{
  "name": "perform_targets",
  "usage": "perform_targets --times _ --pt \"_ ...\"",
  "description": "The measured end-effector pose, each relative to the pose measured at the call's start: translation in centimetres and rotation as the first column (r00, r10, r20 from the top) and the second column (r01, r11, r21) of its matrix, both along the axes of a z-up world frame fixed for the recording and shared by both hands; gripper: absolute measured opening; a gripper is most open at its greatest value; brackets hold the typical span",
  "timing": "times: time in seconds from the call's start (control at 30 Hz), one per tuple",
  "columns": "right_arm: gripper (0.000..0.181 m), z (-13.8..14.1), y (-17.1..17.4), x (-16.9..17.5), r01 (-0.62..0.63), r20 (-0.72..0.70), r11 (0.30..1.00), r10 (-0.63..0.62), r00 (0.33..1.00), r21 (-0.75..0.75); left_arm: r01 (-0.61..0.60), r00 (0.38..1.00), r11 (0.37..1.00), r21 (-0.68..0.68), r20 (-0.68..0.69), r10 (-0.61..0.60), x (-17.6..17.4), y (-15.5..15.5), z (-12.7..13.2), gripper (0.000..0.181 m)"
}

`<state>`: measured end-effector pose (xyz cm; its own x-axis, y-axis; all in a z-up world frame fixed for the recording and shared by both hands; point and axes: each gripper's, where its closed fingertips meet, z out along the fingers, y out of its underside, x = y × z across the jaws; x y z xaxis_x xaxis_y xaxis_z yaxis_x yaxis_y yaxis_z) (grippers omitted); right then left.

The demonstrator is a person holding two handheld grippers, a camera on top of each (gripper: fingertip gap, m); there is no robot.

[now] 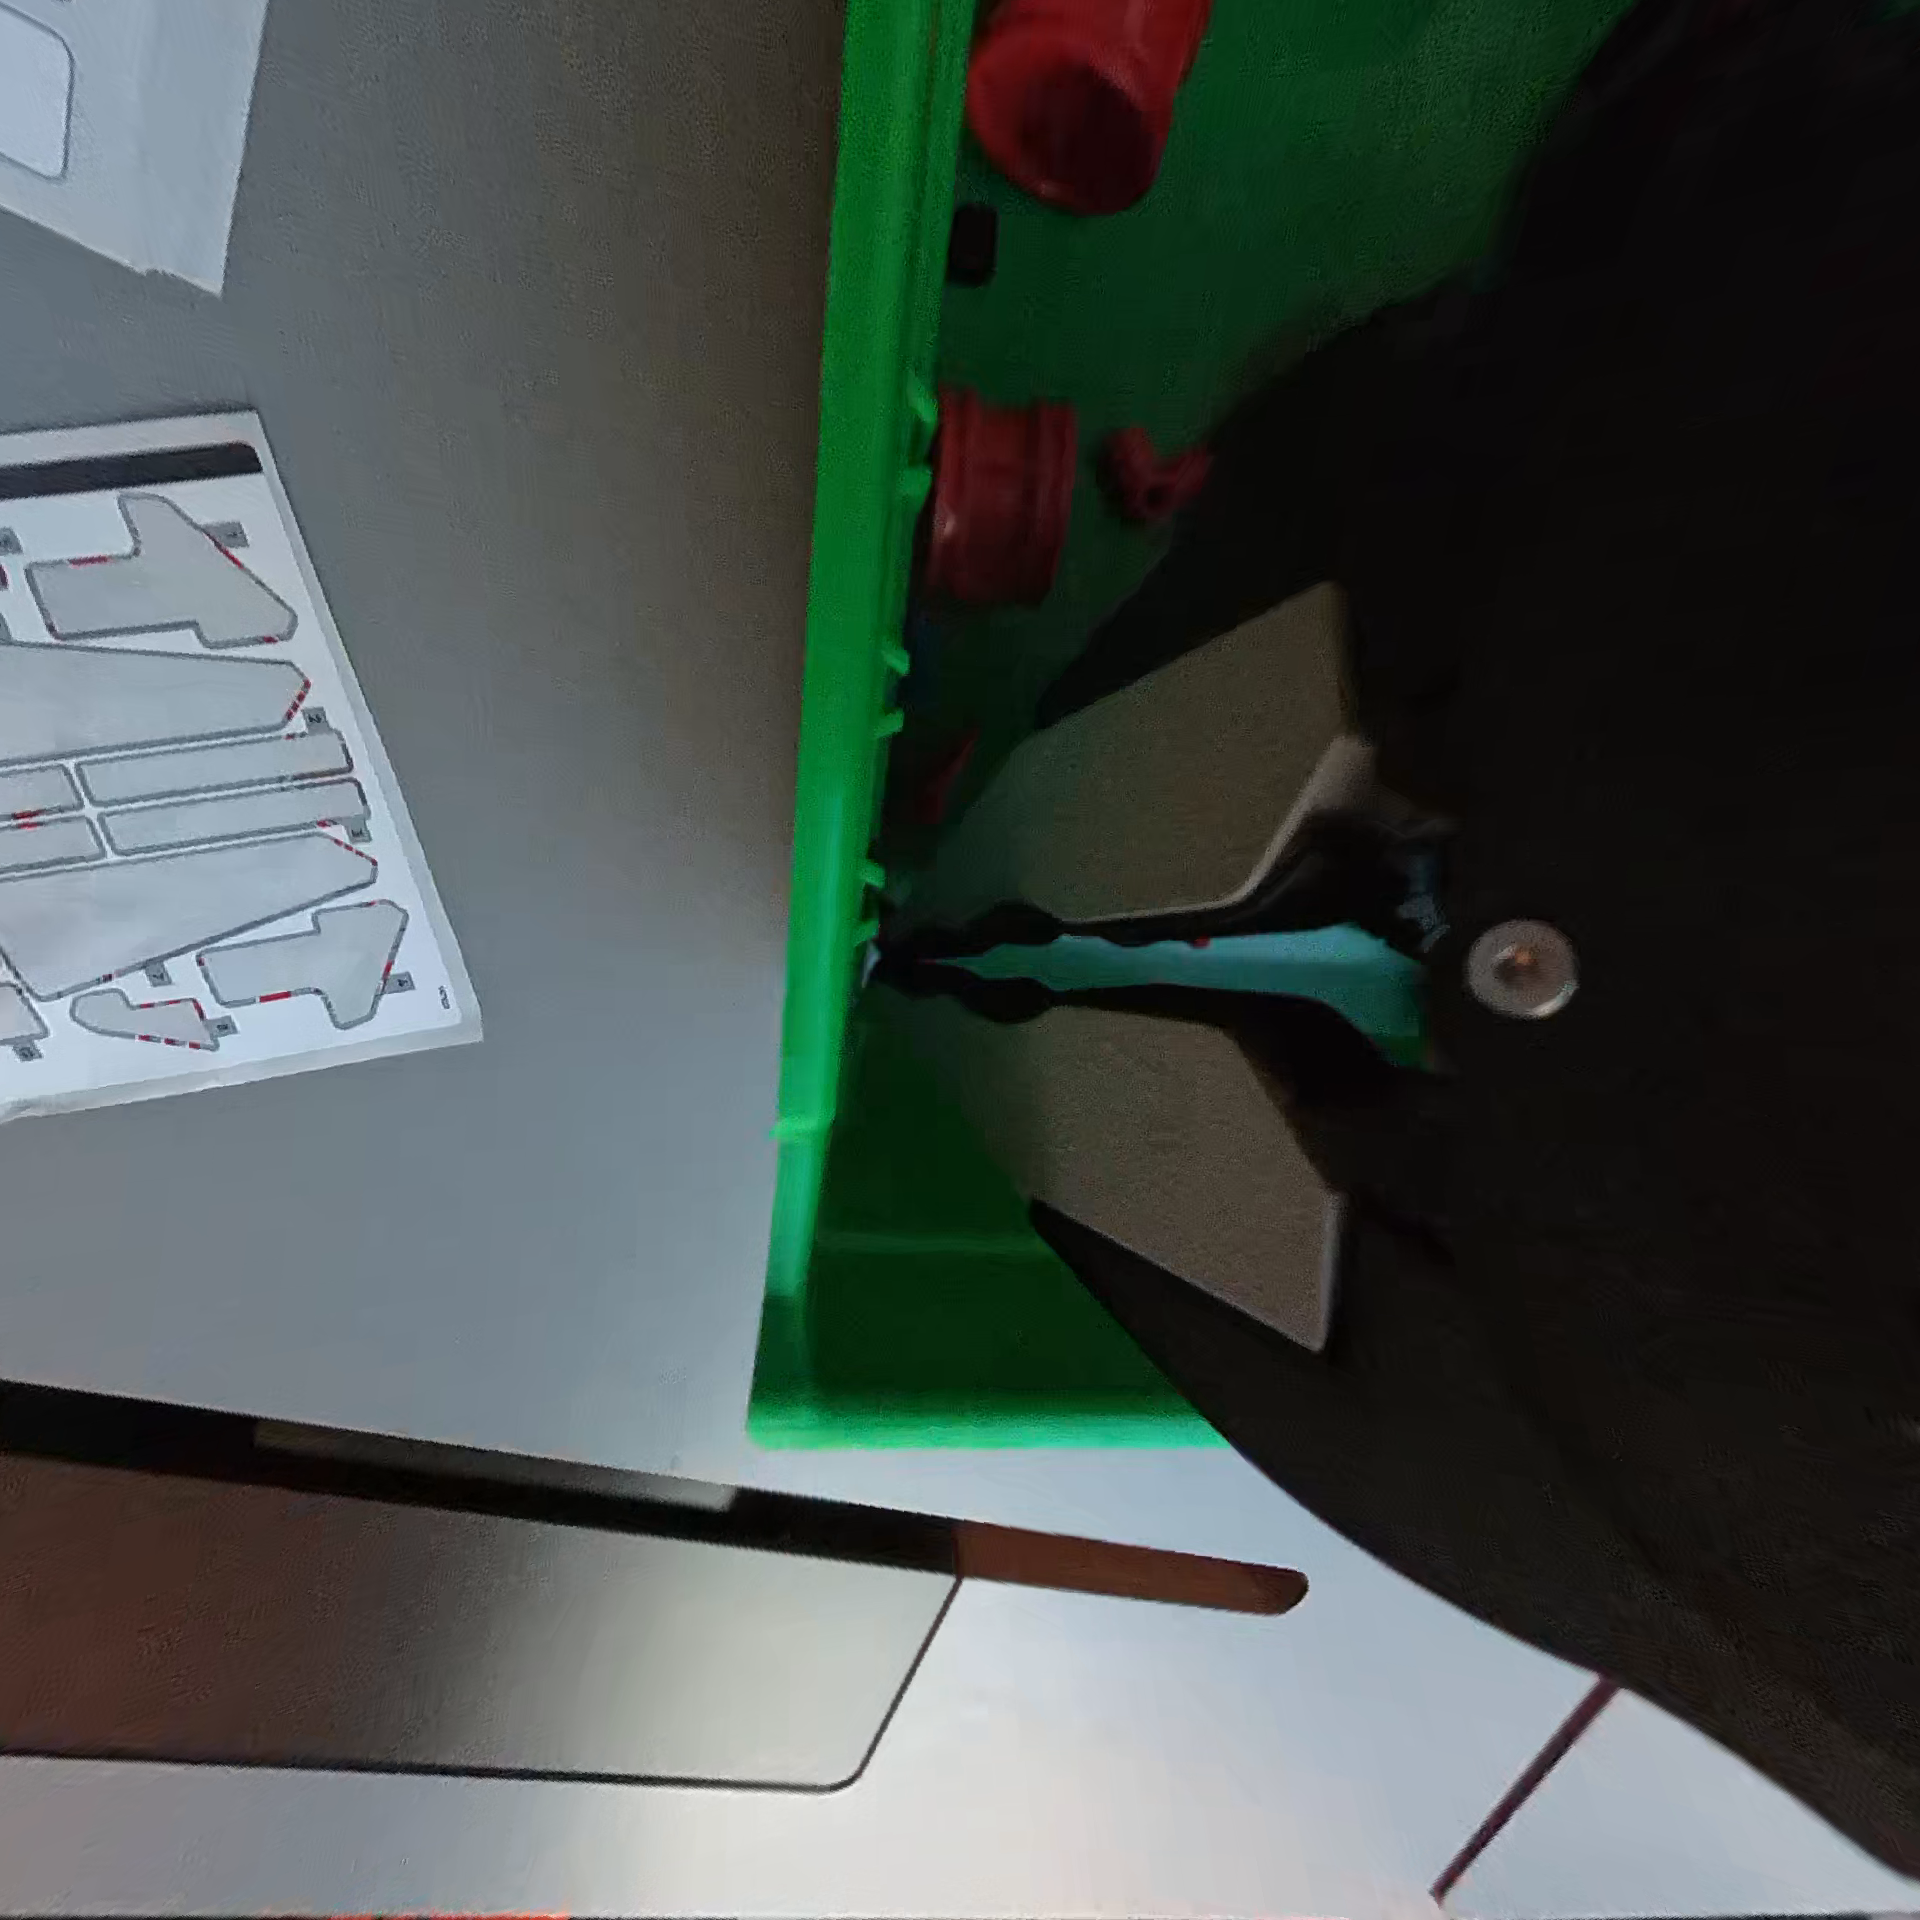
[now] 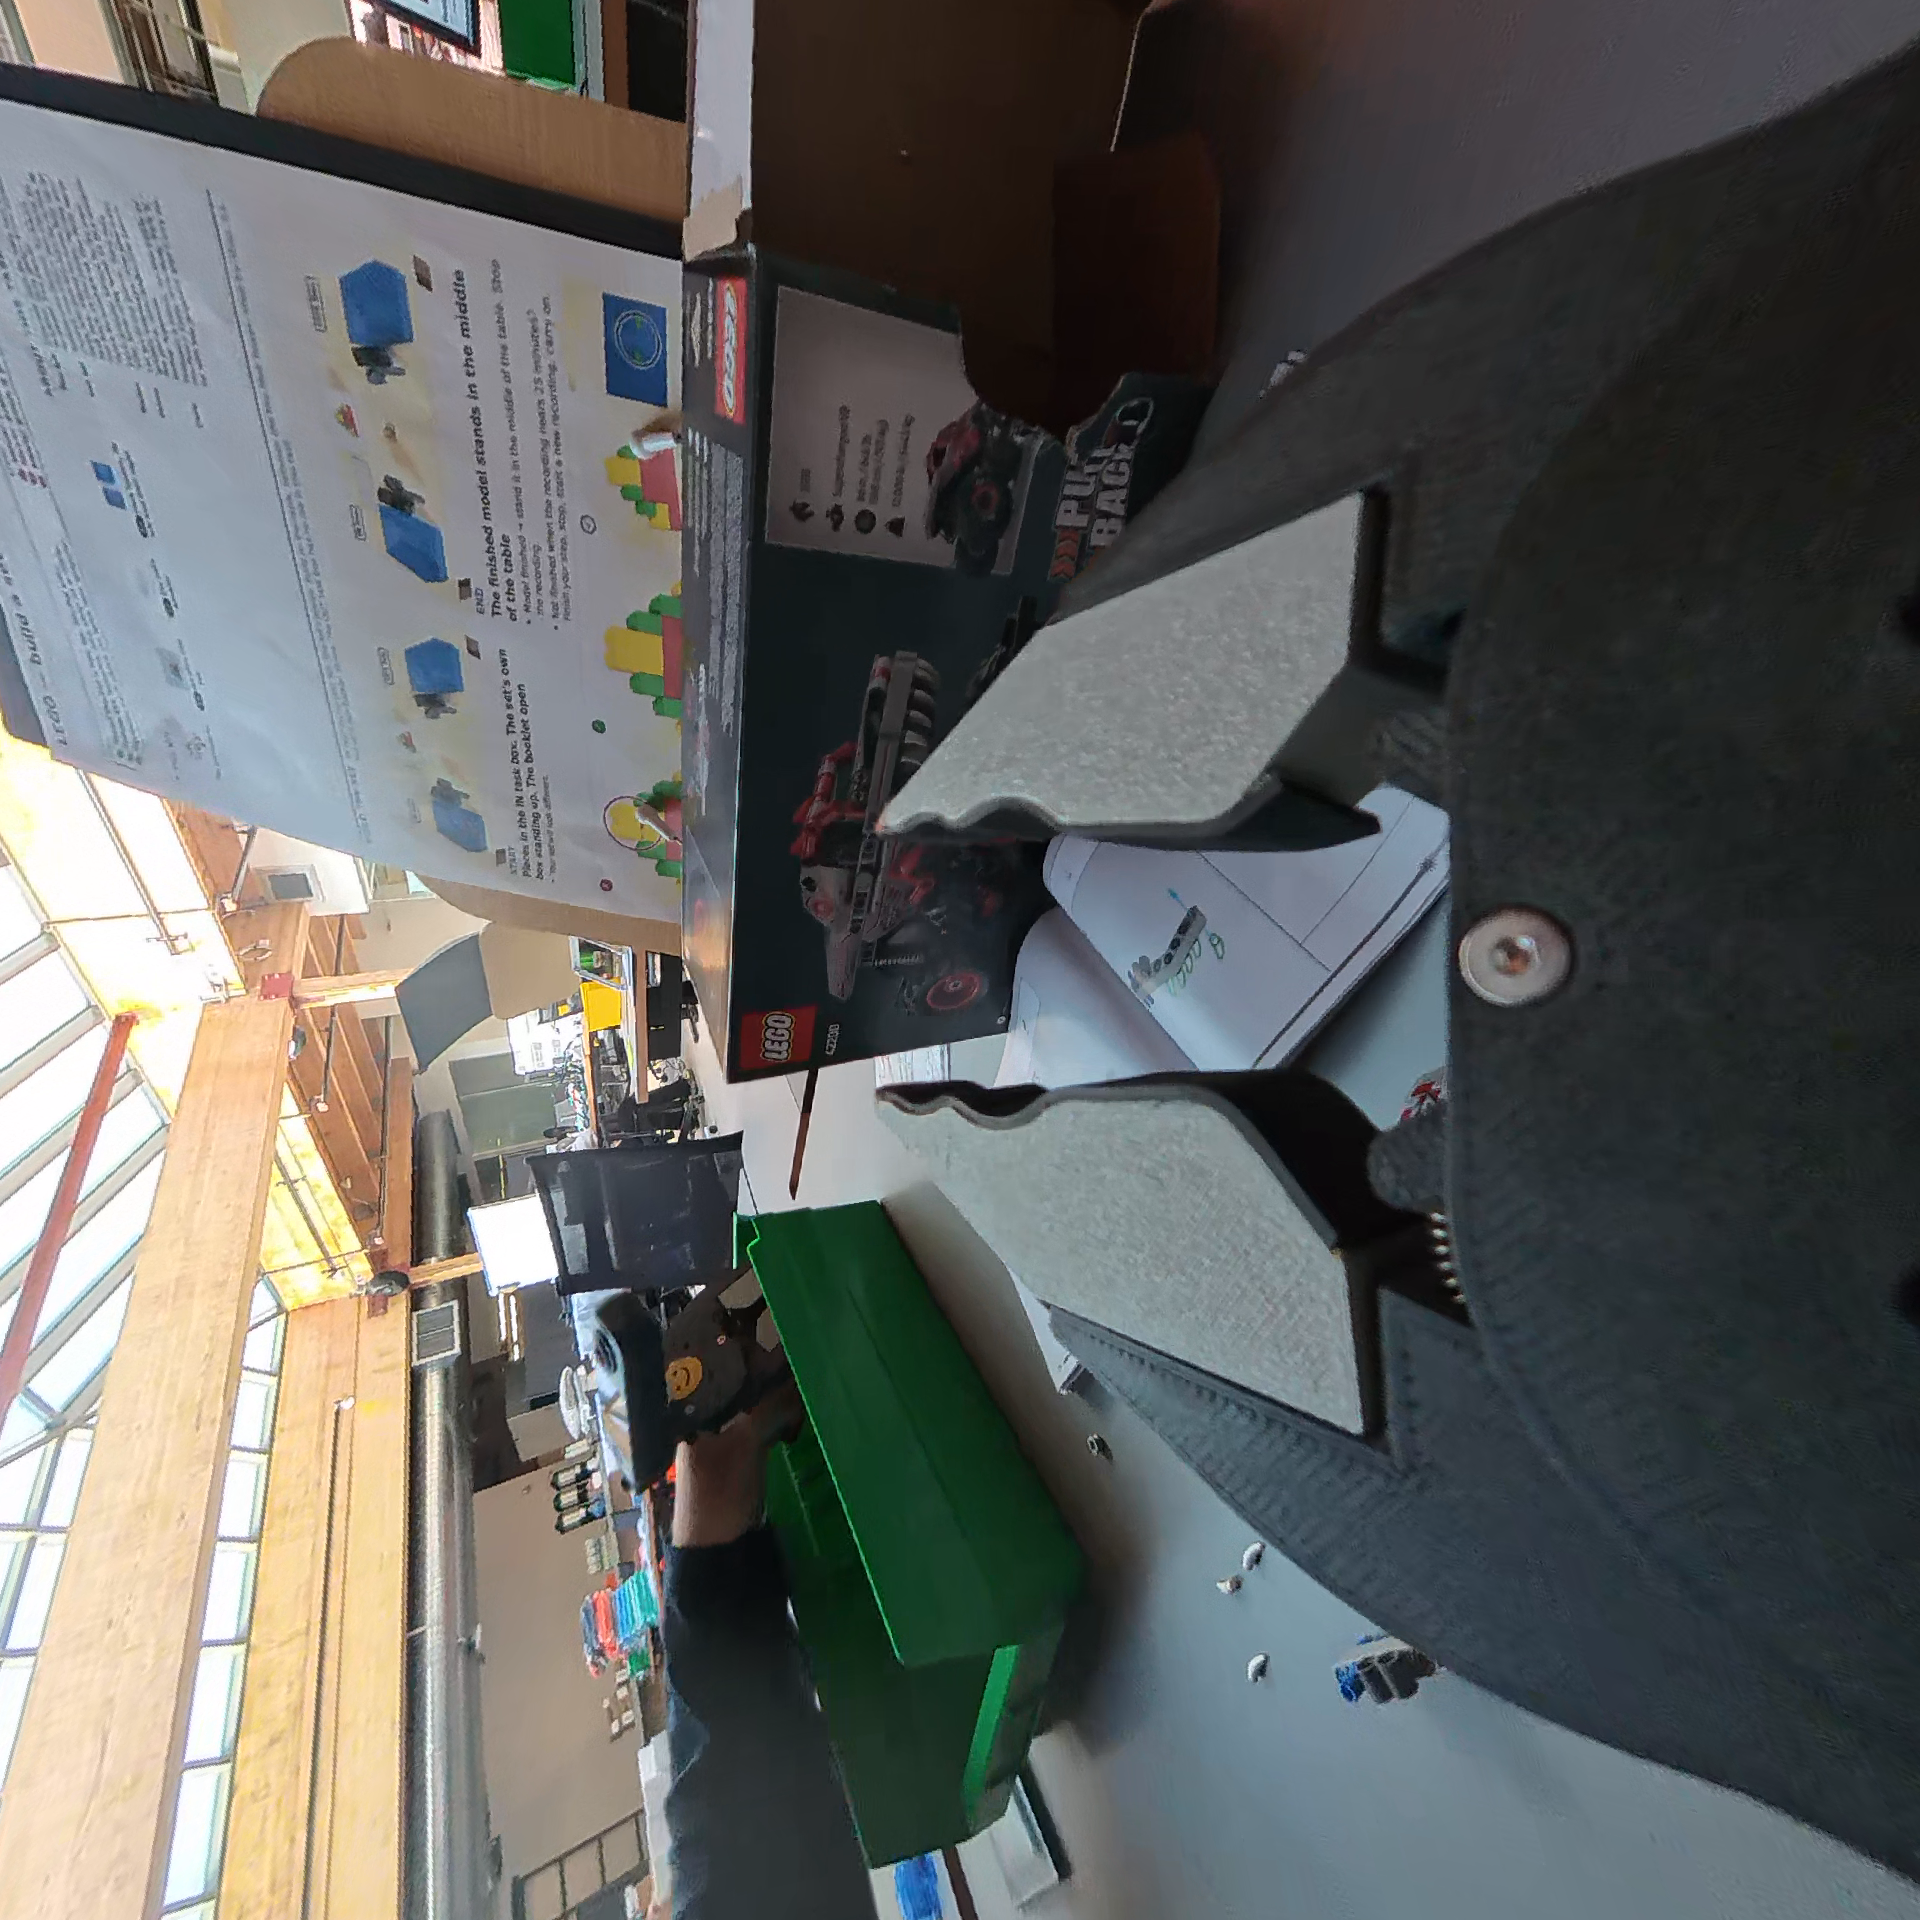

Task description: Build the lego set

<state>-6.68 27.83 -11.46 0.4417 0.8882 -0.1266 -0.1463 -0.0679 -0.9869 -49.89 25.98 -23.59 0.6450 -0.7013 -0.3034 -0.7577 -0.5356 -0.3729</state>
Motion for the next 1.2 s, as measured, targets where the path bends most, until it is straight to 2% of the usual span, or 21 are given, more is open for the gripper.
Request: perform_targets --times 0.23,0.33,0.37,0.5,0.57,0.63,0.8,0.93,1.13,1.2 --pt "0.041 0.5 -0.6 0.0 -0.009 -0.011 1.0 0.01 1.0 0.02 -0.068 0.996 0.997 -0.024 0.057 0.069 -0.3 0.4 -0.9 0.0" --pt "0.042 0.9 -0.6 0.4 -0.002 -0.03 1.0 0.003 1.0 0.025 -0.089 0.996 0.993 -0.076 0.019 0.091 -0.9 -0.3 -1.0 0.0" --pt "0.041 1.1 -0.6 0.6 -0.002 -0.039 1.0 0.003 0.999 0.025 -0.086 0.996 0.987 -0.14 -0.009 0.085 -1.3 -1.4 -1.6 0.0" --pt "0.042 1.4 -0.7 0.7 -0.014 -0.061 1.0 0.015 0.998 0.022 -0.065 0.997 0.995 -0.076 -0.037 0.062 -2.1 -1.6 -1.3 0.0" --pt "0.042 1.4 -0.8 0.5 -0.02 -0.057 0.999 0.022 0.998 0.024 -0.036 0.998 0.999 0.022 0.057 0.035 -0.5 -0.5 -0.1 0.0" --pt "0.042 1.3 -0.9 0.3 -0.023 -0.046 0.999 0.024 0.999 0.027 -0.043 0.997 0.997 0.062 0.06 0.039 0.0 0.2 0.4 0.0" --pt "0.042 1.4 -1.0 0.5 -0.018 -0.049 0.999 0.02 0.999 0.032 -0.061 0.998 0.998 0.02 0.027 0.061 -0.2 1.0 -1.5 0.0" --pt "0.042 1.7 -1.0 0.9 -0.013 -0.071 0.999 0.015 0.997 0.033 -0.081 0.996 0.992 -0.095 0.039 0.085 -0.8 -0.3 -1.9 0.0" --pt "0.042 1.6 -1.2 0.5 -0.034 -0.064 0.999 0.036 0.997 0.031 -0.065 0.997 0.997 -0.042 0.049 0.067 -1.5 -0.2 -1.9 0.0" --pt "0.042 1.5 -1.2 0.3 -0.035 -0.052 0.999 0.037 0.998 0.032 -0.046 0.998 0.998 -0.042 0.041 0.048 -1.3 -0.1 -1.9 0.007"
